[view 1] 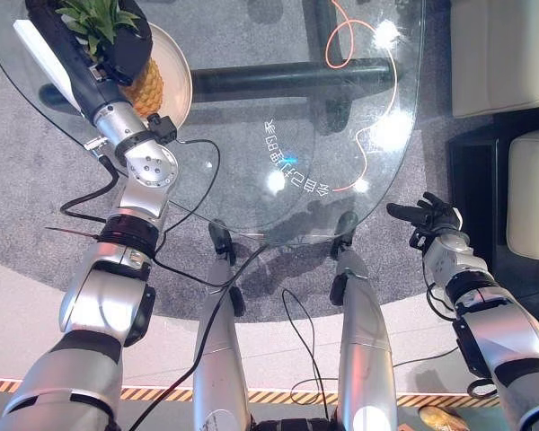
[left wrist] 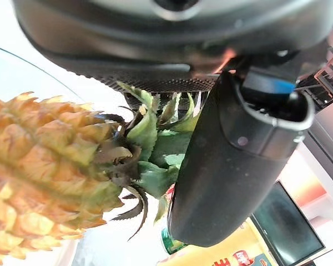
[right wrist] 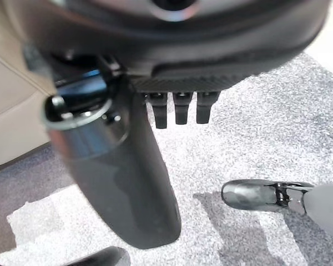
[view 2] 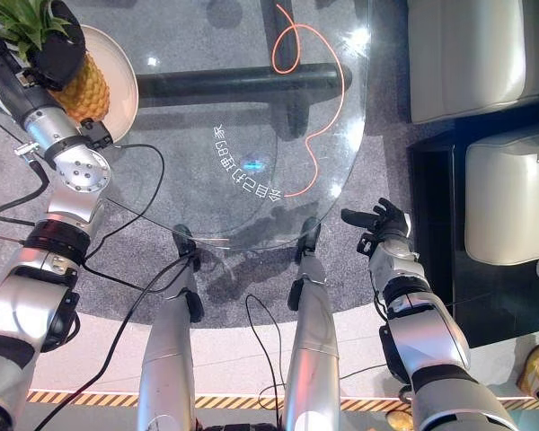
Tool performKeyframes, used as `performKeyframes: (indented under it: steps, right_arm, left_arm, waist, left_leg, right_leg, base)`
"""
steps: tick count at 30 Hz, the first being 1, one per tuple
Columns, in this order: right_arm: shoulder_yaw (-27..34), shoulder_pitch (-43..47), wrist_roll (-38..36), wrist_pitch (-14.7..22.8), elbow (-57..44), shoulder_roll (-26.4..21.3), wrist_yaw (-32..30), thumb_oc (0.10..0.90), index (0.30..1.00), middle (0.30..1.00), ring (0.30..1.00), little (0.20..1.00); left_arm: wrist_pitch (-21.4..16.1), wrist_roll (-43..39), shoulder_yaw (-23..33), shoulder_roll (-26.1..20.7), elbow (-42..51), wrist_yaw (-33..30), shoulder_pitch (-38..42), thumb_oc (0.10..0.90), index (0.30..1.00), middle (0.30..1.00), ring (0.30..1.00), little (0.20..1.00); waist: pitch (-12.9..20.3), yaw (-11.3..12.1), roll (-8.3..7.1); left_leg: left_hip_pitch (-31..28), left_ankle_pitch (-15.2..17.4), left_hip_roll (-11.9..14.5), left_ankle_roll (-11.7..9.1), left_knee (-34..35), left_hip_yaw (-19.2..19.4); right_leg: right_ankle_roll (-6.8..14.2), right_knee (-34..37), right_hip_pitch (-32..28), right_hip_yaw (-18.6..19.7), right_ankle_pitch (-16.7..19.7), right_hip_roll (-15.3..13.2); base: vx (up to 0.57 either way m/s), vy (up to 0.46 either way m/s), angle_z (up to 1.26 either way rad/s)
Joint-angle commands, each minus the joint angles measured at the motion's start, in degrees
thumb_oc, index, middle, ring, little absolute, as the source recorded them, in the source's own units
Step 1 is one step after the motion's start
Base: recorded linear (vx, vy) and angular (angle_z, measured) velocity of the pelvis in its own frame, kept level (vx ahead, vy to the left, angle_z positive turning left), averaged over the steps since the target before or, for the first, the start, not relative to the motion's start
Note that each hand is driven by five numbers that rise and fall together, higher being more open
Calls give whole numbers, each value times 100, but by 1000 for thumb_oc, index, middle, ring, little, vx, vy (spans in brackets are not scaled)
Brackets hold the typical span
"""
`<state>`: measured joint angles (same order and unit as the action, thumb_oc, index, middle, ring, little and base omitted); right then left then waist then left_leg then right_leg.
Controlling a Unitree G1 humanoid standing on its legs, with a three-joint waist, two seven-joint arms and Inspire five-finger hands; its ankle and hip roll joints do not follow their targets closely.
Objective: Pick up the fruit to the plate
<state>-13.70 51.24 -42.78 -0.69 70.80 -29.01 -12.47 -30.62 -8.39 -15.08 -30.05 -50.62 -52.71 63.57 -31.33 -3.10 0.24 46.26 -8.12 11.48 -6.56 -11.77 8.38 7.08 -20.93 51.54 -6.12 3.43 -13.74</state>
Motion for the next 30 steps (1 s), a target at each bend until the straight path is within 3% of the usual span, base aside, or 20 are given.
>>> performKeyframes:
  steps: [1, 7, 30]
  right_arm:
    - [-34, -109, 13, 140, -9, -208, -165, 800, 900, 900, 900, 900]
    - [-7, -140, 9, 179, -18, -203, -184, 800, 900, 900, 900, 900]
    - [114, -134, -25, 254, -84, -185, -341, 800, 900, 900, 900, 900]
  left_arm:
    - [-704, 39, 188, -541, 243, -258, 639, 690, 806, 806, 806, 790]
    - [-844, 31, 273, -507, 324, -237, 483, 660, 780, 780, 780, 760]
    - [-1120, 26, 526, -230, 860, -130, -180, 685, 801, 801, 801, 785]
  waist:
    - [154, 134, -134]
    - [154, 162, -123]
    - [154, 313, -91]
  left_leg:
    - [406, 605, -57, -270, -863, -594]
    - [409, 600, -58, -275, -847, -603]
    - [455, 600, -129, -252, -810, -674]
  right_leg:
    - [150, -53, -90, -169, -201, 12]
    - [151, -48, -91, -192, -201, -6]
    - [176, -19, -71, -292, -174, -48]
  base:
    - [0, 0, 0]
    - [0, 0, 0]
    - [-1, -1, 0]
